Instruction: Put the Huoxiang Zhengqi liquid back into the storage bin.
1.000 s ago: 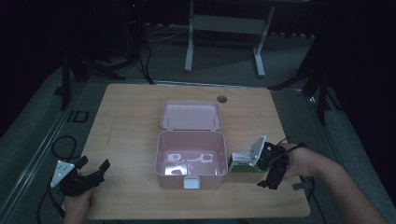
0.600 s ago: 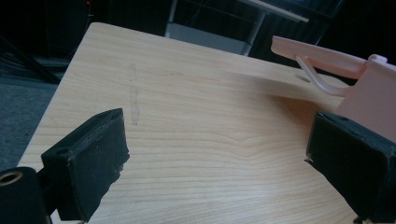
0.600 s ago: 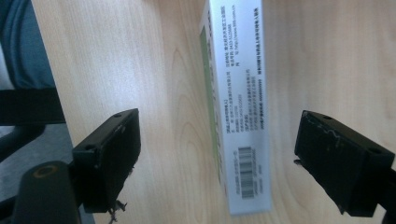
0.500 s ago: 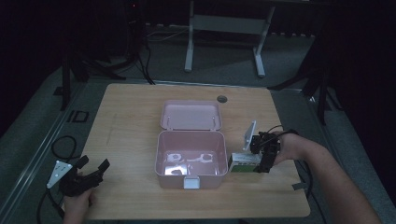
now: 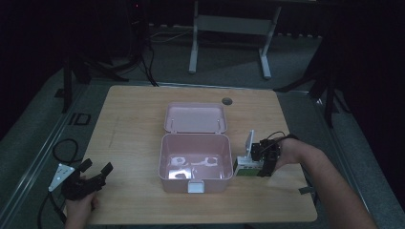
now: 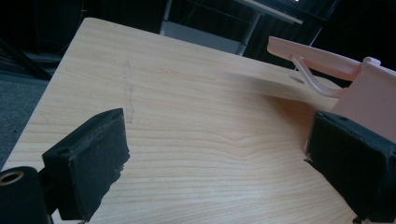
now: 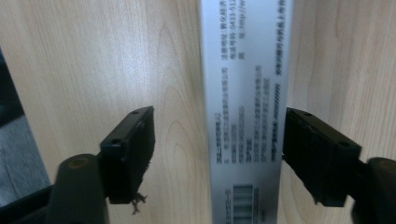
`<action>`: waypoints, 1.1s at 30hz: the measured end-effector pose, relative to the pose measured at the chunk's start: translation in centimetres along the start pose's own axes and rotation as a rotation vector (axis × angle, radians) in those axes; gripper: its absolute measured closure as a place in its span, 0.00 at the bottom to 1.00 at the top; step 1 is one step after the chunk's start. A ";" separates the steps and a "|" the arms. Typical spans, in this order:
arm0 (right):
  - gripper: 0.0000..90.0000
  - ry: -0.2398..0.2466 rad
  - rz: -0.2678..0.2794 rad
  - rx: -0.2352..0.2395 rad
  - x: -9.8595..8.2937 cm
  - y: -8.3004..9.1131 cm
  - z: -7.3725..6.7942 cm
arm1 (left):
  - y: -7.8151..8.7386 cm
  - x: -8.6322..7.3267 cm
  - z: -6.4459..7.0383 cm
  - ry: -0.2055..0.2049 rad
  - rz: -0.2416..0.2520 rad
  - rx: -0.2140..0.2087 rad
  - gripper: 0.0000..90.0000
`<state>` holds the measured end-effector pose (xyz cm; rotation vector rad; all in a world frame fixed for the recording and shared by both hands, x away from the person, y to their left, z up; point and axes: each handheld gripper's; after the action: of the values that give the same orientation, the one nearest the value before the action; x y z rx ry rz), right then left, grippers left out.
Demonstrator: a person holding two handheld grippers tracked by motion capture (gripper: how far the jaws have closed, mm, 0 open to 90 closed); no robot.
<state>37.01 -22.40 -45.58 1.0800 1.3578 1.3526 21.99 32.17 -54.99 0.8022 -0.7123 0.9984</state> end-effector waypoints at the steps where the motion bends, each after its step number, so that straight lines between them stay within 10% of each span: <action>1: 0.34 0.004 -0.002 0.000 0.1 -0.1 0.0 | 0.0 0.0 0.0 0.000 0.000 0.000 0.07; 22: 0.67 0.064 -0.038 0.023 0.9 -0.4 1.1 | 0.0 0.0 0.0 -0.002 -0.003 0.001 0.07; 33: 0.68 0.060 -0.027 0.037 0.7 -0.4 1.3 | 0.0 0.0 0.0 -0.003 -0.001 0.001 0.07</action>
<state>38.15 -21.41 -45.93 1.0495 1.4415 1.3538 22.01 32.19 -55.02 0.8048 -0.7136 0.9971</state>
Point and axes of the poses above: each handheld gripper's, and its own axes: y roughly backward along the jaws, x roughly out of its top, z roughly to its right, and after that the axes turned 13 degrees about y, right-handed
